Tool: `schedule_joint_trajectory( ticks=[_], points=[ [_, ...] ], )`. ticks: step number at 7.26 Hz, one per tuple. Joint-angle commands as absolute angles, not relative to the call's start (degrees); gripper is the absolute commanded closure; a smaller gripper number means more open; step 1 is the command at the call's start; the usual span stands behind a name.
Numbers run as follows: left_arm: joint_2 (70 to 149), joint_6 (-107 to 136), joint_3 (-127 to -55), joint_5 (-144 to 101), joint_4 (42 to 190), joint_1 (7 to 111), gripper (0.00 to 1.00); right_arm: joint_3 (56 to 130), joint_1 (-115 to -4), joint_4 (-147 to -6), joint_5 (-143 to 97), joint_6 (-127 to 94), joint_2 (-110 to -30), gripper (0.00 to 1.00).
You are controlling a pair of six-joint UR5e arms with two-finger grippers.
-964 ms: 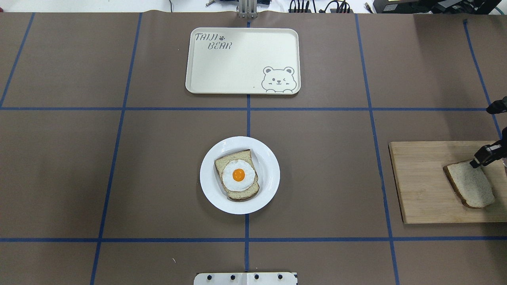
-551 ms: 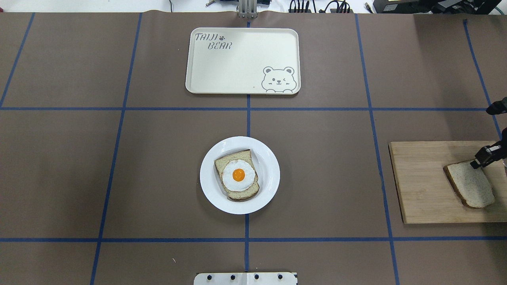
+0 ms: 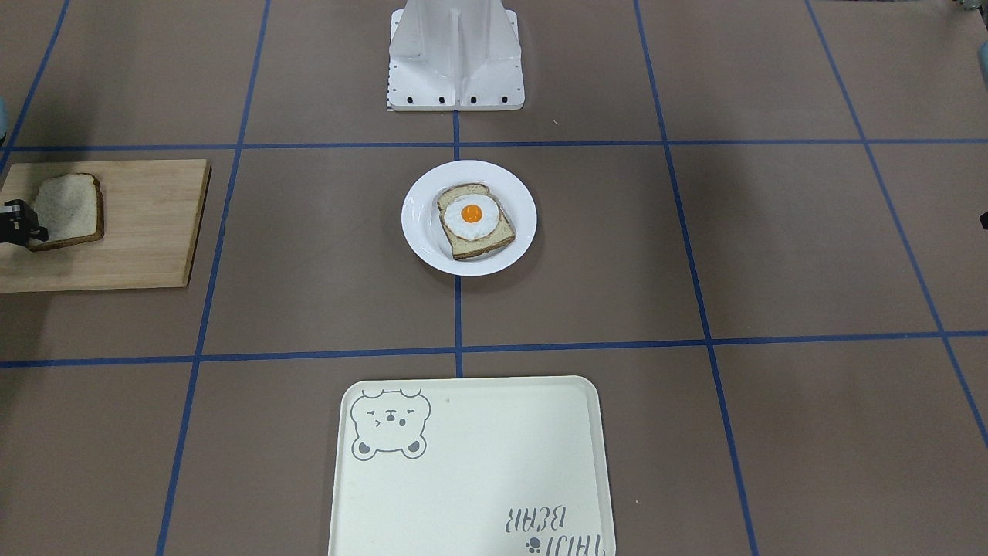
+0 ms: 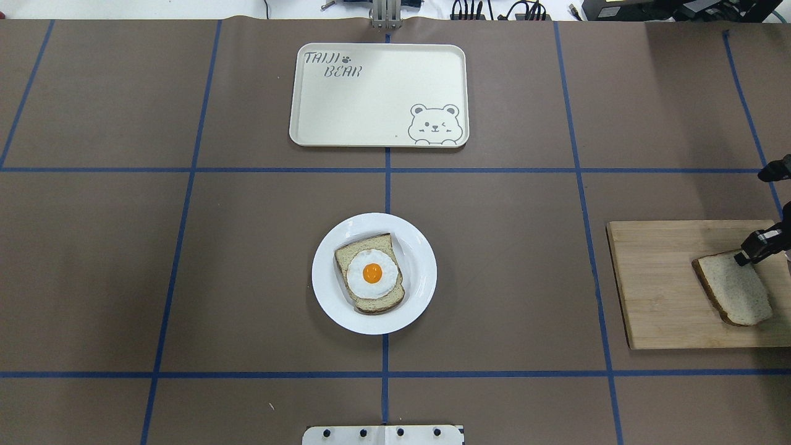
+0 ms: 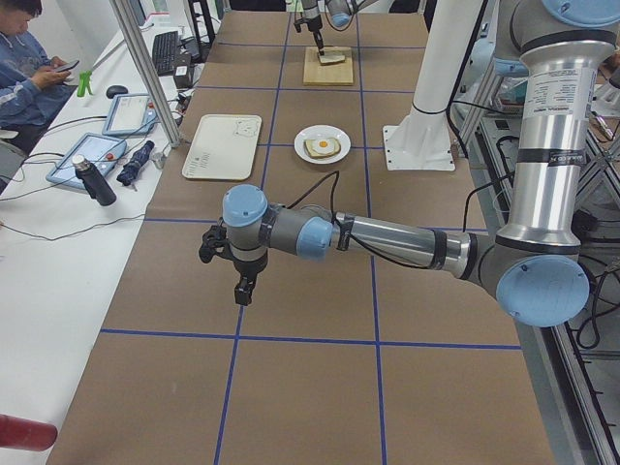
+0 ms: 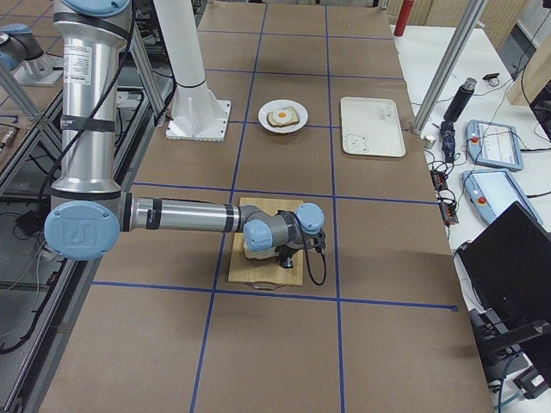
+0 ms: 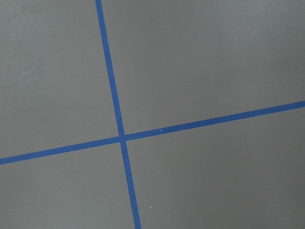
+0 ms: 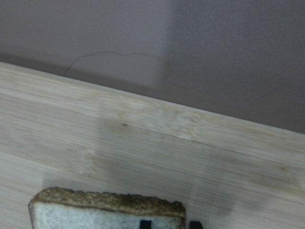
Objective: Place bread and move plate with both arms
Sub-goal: 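Close the right gripper on the bread slice's edge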
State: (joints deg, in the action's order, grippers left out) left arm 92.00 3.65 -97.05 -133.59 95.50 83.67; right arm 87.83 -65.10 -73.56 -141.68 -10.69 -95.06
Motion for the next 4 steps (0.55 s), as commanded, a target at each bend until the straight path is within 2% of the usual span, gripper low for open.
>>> schedule_joint_trajectory(
  ticks=[1,4],
  points=[
    [91.93,3.6,-97.12,-133.59,95.45,83.76,0.01,87.8,-65.04,-73.56,-141.68,-10.64,-95.19,1.0],
    [91.93,3.6,-97.29,-133.68,95.45,83.76,0.01,89.89,-65.21,-73.21,-141.59,-10.2,-95.54,1.0]
  ],
)
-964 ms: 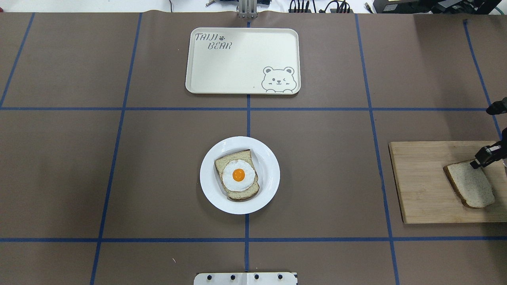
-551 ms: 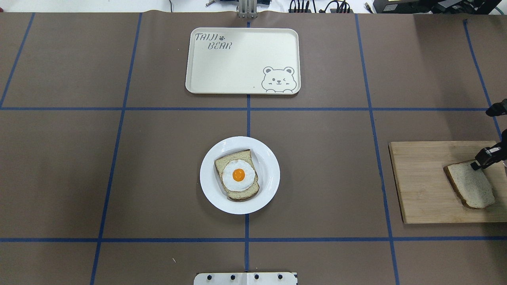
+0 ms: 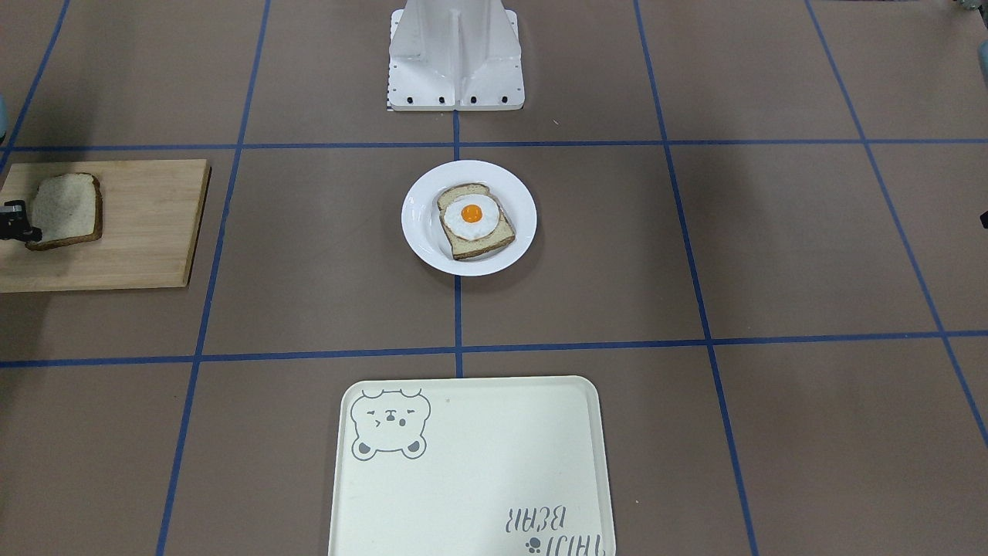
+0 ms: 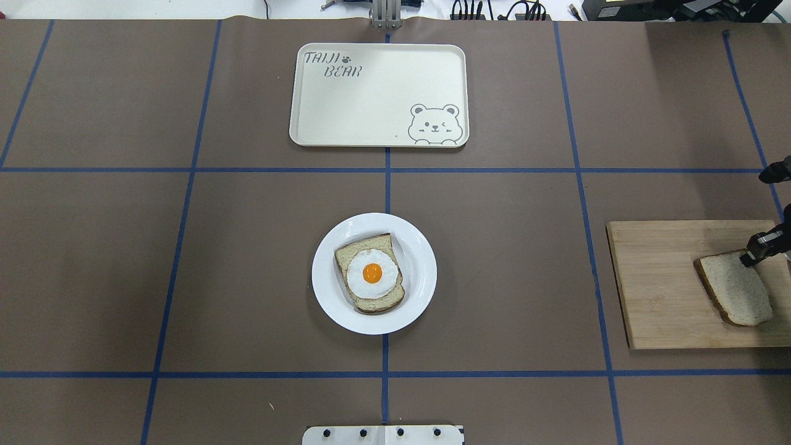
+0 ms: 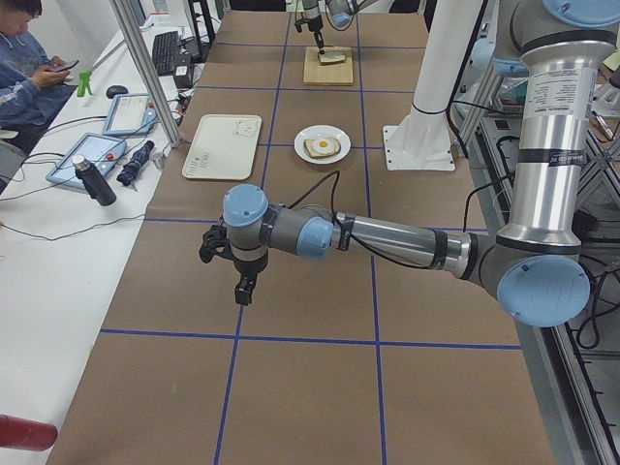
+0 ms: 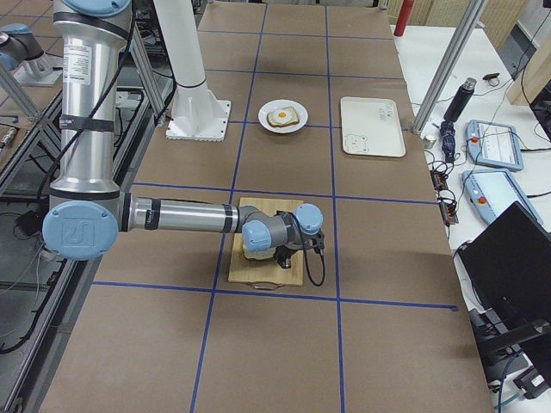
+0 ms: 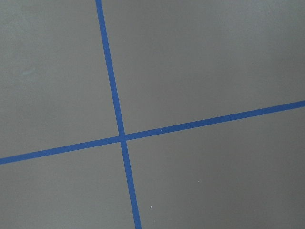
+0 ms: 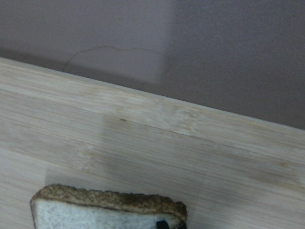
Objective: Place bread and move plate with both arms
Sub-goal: 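Close the right gripper on the bread slice's edge, then lift the bread slice with the right gripper and carry it toward the plate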
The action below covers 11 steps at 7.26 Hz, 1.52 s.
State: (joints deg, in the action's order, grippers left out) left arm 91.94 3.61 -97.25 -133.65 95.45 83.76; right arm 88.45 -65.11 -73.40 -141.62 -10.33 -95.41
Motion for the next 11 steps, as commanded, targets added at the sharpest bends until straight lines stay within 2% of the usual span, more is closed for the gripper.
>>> schedule_joint_trajectory(
  ticks=[1,3,5,9,11],
  points=[
    [91.93,3.69,-97.29,-133.68,95.45,83.76,0.01,93.57,-65.56,-73.91,-141.77,-10.37,-96.15,1.0],
    [92.2,3.69,-97.21,-133.59,95.45,83.76,0.01,96.15,-68.1,-74.7,-146.65,-10.89,-95.9,1.0],
    [92.2,3.69,-97.21,-133.68,95.45,83.76,0.01,96.24,-69.78,-74.27,-154.91,-20.15,-91.7,1.0],
    [92.28,3.69,-96.94,-133.68,95.45,83.67,0.01,99.23,-67.96,-73.74,-160.21,-53.09,-76.69,1.0],
    [92.37,3.69,-96.77,-133.59,95.54,83.67,0.01,98.88,-59.37,-73.74,-157.35,-66.4,-67.19,1.0]
  ],
)
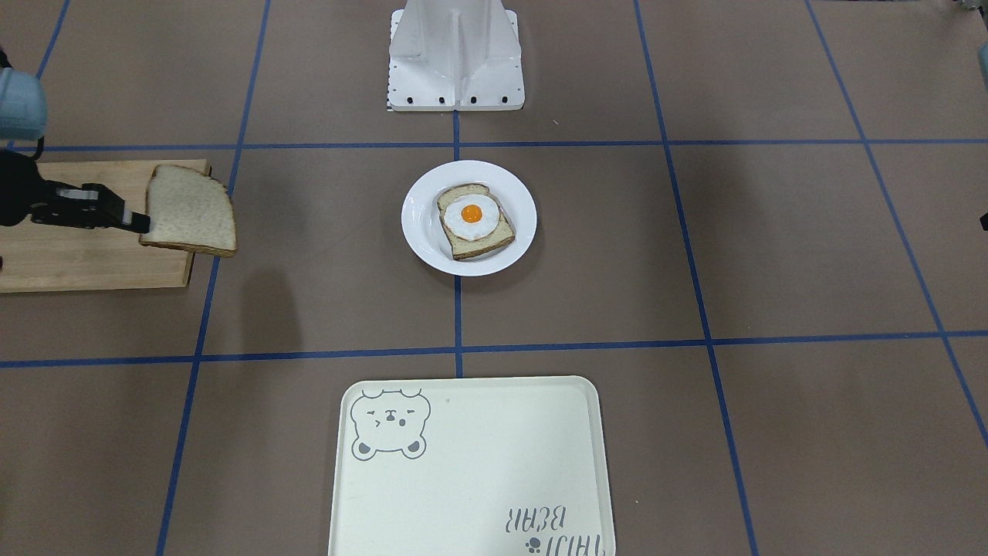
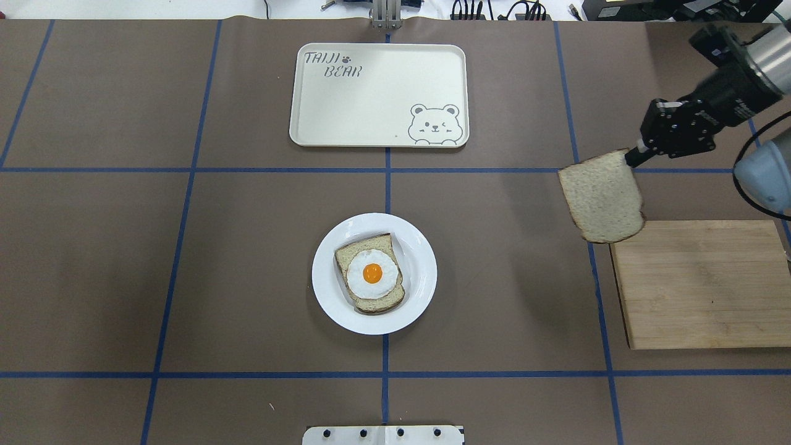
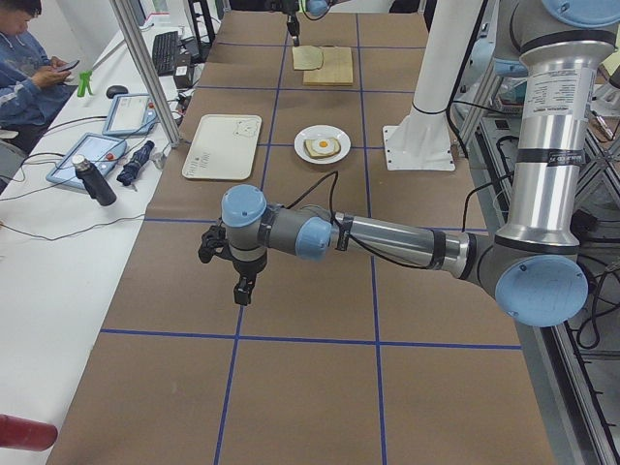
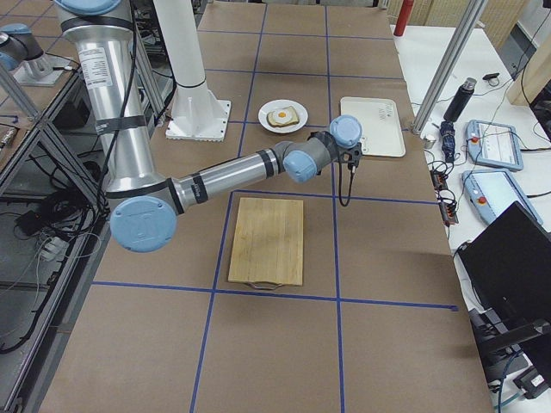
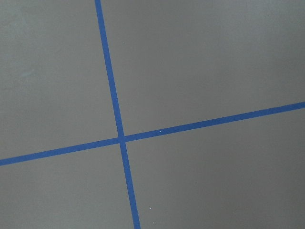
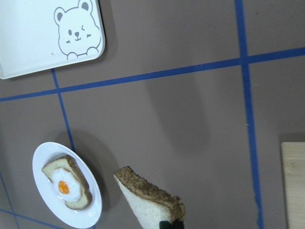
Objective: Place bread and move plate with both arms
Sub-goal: 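Lift the bread slice with the right gripper and carry it toward the plate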
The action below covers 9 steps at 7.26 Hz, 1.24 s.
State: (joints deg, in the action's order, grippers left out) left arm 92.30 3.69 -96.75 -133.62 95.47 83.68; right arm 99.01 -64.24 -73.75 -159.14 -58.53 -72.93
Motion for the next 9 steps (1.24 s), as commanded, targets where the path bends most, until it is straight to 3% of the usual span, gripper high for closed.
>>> schedule_joint_trajectory(
  ticks=[1,4,9],
  points=[
    [92.46,3.69,-96.94,-133.59,95.45,83.67,0.01,98.62,-53.93,-73.83,-152.8,-67.05,-63.76,1.0],
    [92.46,3.69,-97.12,-133.59,95.45,83.67,0.01,94.07,-41.61,-67.01,-140.92,-67.06,-57.15,1.0],
    [92.29,3.69,-97.29,-133.59,95.45,83.76,0.01,85.11,-35.43,-58.83,-135.79,-71.34,-51.69,1.0]
  ],
)
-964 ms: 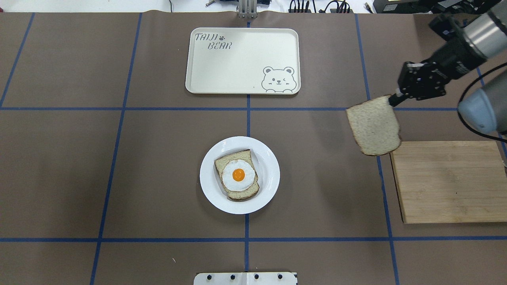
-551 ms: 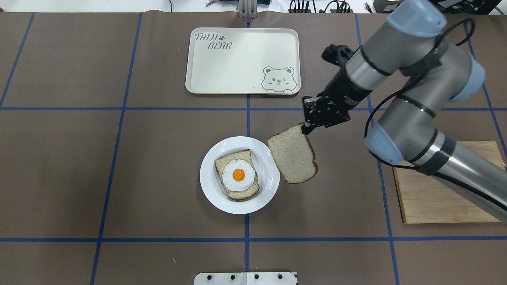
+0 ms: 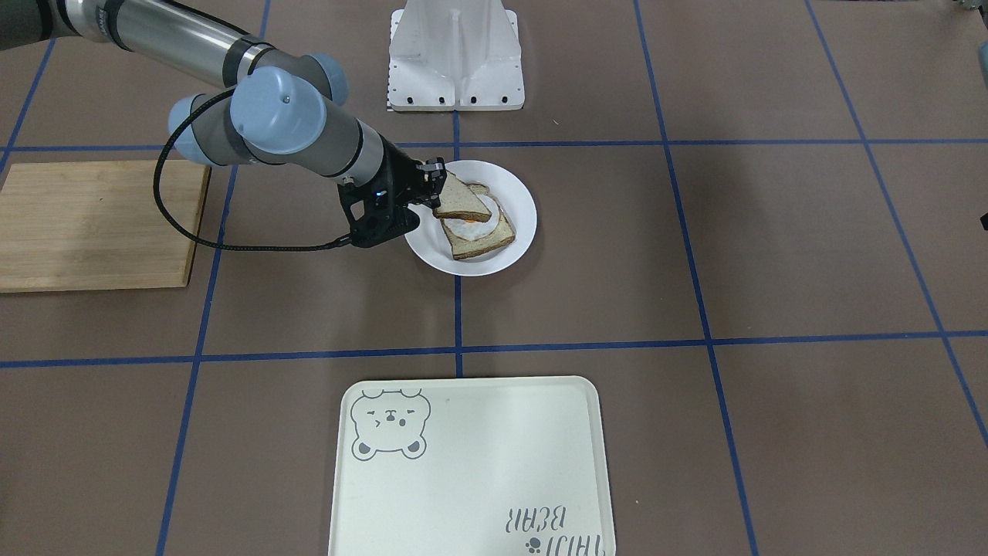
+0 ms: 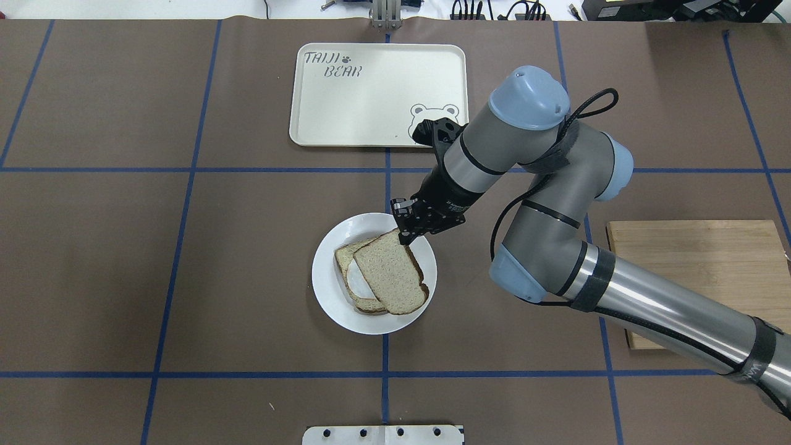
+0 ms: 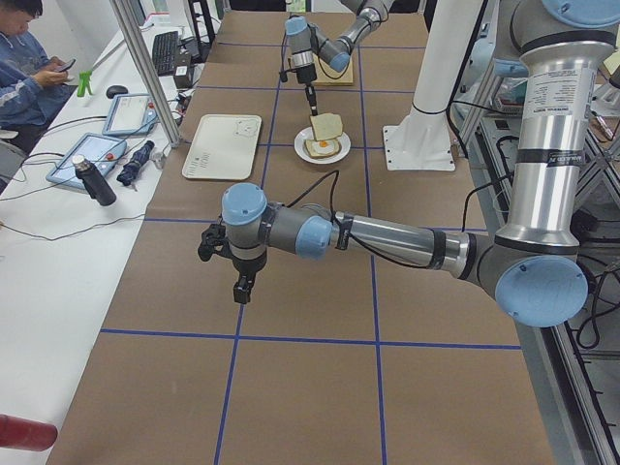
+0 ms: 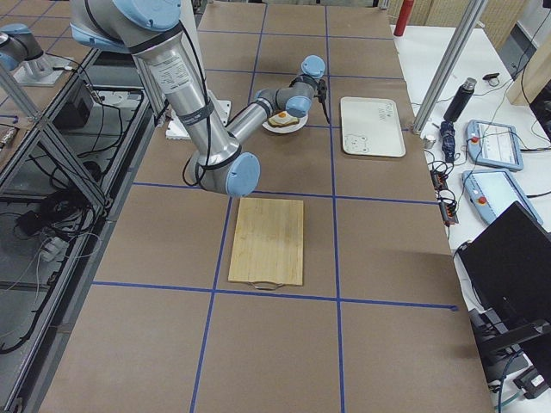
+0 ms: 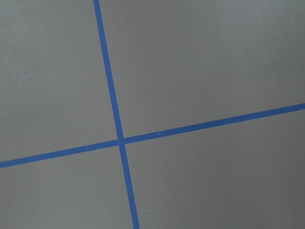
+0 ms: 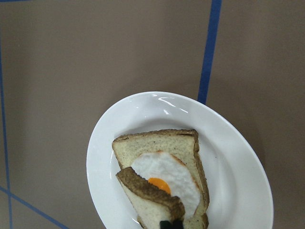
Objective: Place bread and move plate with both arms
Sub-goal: 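Lay the bread slice on the egg toast and open the right gripper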
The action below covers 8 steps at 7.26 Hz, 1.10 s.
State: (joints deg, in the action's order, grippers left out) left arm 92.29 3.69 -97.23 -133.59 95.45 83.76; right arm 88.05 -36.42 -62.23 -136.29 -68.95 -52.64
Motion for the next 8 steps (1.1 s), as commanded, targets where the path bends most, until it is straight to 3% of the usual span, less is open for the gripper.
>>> schedule_joint_trajectory(
  ticks=[1,7,8],
  points=[
    [92.29,3.69,-97.29,-133.59,95.45,83.76,0.01,83.16,-35.25,-56.19,-135.7,-72.59,-51.33,1.0],
    [92.02,3.69,-97.47,-133.59,95.45,83.76,0.01,79.37,-34.98,-55.9,-134.56,-72.16,-48.78,1.0],
    [92.02,3.69,-97.56,-133.59,95.45,83.76,0.01,79.28,-34.98,-55.9,-134.39,-72.07,-48.61,0.51]
  ],
)
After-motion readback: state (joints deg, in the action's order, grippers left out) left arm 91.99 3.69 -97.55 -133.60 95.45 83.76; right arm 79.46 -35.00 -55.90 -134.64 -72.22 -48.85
